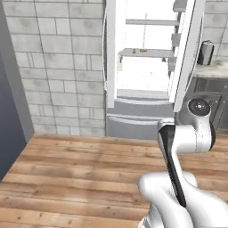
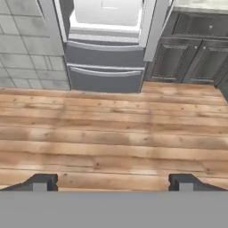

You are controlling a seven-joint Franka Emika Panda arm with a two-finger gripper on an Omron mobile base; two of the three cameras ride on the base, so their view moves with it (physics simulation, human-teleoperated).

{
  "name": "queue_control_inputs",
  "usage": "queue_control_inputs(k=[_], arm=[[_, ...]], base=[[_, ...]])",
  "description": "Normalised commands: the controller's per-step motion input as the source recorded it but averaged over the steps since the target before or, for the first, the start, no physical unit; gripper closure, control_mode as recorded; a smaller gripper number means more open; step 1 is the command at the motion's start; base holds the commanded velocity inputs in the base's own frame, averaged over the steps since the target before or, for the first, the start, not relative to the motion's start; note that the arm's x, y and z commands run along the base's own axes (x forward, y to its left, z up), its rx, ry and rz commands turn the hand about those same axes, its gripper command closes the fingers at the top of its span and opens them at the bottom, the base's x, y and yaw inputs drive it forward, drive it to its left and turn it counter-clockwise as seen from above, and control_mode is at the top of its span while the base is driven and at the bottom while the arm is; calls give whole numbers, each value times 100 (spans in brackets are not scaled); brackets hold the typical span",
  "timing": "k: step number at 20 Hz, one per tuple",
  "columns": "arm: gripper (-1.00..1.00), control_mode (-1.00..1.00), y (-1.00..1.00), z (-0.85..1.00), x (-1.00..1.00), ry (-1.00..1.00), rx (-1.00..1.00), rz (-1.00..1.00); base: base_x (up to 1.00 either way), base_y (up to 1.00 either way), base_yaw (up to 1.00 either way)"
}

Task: Pick the egg and butter from the fridge and place them by the bowl for mixing.

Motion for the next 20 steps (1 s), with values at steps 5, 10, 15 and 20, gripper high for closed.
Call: queue_control_inputs(k=[5, 10, 15, 20], arm=[[-100, 100, 0, 0, 0, 0, 0, 0], [-100, 100, 0, 0, 0, 0, 0, 0], [-100, 100, 0, 0, 0, 0, 0, 0], [-100, 100, 0, 0, 0, 0, 0, 0]], base=[[100, -2, -22], [100, 21, -37], [100, 67, -47], [97, 64, -23]])
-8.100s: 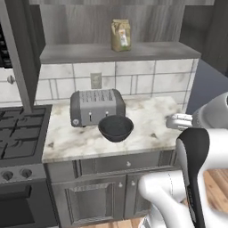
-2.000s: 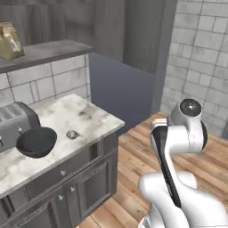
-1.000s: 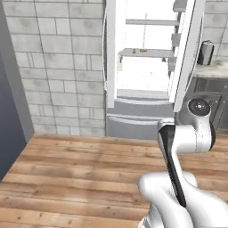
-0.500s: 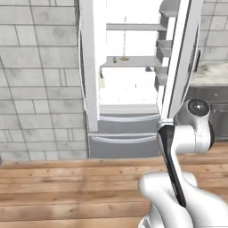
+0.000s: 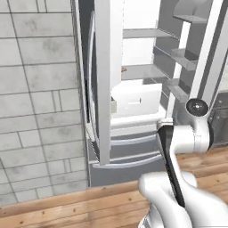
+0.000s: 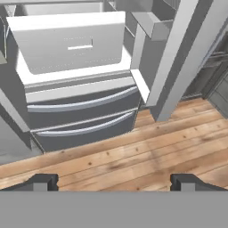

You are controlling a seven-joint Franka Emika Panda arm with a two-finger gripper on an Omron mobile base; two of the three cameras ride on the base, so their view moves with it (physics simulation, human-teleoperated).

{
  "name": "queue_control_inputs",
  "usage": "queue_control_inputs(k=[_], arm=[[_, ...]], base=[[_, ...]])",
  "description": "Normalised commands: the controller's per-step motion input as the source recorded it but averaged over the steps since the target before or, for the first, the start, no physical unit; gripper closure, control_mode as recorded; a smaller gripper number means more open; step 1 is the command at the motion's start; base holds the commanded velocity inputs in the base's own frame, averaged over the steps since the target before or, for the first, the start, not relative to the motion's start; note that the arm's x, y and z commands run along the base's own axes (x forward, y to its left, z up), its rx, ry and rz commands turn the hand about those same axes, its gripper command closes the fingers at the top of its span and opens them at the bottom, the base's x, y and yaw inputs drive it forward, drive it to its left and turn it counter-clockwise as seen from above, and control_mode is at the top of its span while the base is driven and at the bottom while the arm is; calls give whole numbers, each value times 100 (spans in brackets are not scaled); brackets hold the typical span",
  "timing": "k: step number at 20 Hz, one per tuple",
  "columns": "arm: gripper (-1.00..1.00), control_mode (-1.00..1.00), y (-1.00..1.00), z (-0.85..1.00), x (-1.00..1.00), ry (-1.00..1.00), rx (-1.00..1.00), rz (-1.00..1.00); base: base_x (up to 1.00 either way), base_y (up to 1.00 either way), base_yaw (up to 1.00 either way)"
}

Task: Pick the egg and butter from the fridge and place them by the bowl for mixing.

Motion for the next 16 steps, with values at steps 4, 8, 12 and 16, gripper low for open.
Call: queue_control_inputs(k=[4, 8, 12, 16], arm=[[-100, 100, 0, 0, 0, 0, 0, 0], [-100, 100, 0, 0, 0, 0, 0, 0], [-100, 100, 0, 0, 0, 0, 0, 0], [-100, 100, 0, 0, 0, 0, 0, 0]], base=[[55, -11, 13], [0, -14, 13], [1, -19, 3], [0, -62, 9]])
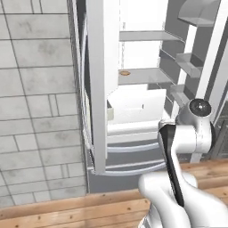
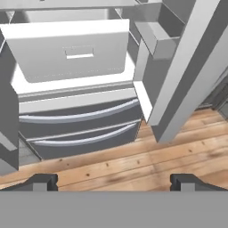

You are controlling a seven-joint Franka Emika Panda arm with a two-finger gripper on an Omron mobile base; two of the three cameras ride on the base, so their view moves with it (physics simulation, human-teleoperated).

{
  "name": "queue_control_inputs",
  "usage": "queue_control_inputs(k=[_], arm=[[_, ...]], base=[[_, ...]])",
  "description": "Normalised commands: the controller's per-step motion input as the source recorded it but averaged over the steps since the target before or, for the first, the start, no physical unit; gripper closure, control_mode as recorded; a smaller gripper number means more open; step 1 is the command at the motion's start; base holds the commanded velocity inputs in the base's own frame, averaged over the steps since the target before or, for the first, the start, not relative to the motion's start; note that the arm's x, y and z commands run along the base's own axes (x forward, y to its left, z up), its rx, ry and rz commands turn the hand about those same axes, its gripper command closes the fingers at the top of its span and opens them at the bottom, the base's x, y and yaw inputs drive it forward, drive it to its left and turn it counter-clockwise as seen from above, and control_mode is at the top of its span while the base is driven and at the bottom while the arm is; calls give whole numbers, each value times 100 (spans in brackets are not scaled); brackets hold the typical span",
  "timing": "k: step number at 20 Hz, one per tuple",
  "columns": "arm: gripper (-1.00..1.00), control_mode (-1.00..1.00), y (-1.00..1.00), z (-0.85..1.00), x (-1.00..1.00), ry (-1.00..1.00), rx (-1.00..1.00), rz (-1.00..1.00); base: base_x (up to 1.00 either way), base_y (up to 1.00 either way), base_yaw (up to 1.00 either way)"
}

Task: Pick the egg and butter from the fridge and place them by the bowl for mixing.

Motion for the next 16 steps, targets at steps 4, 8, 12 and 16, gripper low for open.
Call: queue_control_inputs(k=[4, 8, 12, 16], arm=[[-100, 100, 0, 0, 0, 0, 0, 0], [-100, 100, 0, 0, 0, 0, 0, 0], [-100, 100, 0, 0, 0, 0, 0, 0], [-100, 100, 0, 0, 0, 0, 0, 0]], base=[[0, -18, 3], [31, 0, -2], [77, 0, -5], [69, 0, -1]])
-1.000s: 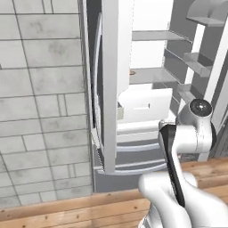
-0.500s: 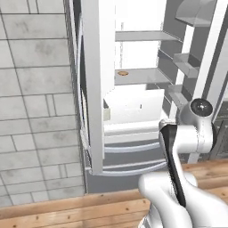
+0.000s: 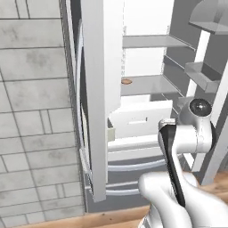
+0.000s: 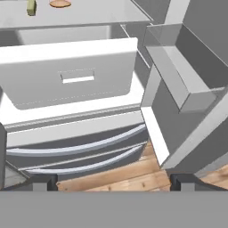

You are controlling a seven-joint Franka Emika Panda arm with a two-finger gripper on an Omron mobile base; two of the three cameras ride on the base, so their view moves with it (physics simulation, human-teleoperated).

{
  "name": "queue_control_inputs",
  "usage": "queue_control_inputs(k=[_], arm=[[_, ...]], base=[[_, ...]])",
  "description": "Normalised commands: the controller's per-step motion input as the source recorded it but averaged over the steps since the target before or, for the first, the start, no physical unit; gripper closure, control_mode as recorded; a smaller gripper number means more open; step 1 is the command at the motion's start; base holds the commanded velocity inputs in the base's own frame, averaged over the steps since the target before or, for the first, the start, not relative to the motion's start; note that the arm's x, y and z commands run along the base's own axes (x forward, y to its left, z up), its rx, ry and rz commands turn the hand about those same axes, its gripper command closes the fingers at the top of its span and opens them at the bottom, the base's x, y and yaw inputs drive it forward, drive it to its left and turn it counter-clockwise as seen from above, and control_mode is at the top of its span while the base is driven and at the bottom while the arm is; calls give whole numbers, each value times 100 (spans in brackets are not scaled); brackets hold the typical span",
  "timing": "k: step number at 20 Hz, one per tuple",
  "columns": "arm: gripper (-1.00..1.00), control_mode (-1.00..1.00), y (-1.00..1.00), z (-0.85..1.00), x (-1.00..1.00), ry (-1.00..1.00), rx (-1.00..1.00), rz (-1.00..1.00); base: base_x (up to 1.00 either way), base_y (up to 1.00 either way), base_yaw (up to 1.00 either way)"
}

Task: Pick the egg and butter from the fridge and place them by the bowl for mixing.

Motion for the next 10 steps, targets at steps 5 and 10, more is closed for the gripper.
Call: queue_control_inputs(k=[5, 10], arm=[[-100, 100, 0, 0, 0, 0, 0, 0], [-100, 100, 0, 0, 0, 0, 0, 0]], base=[[40, 0, 3], [33, -12, 14]])
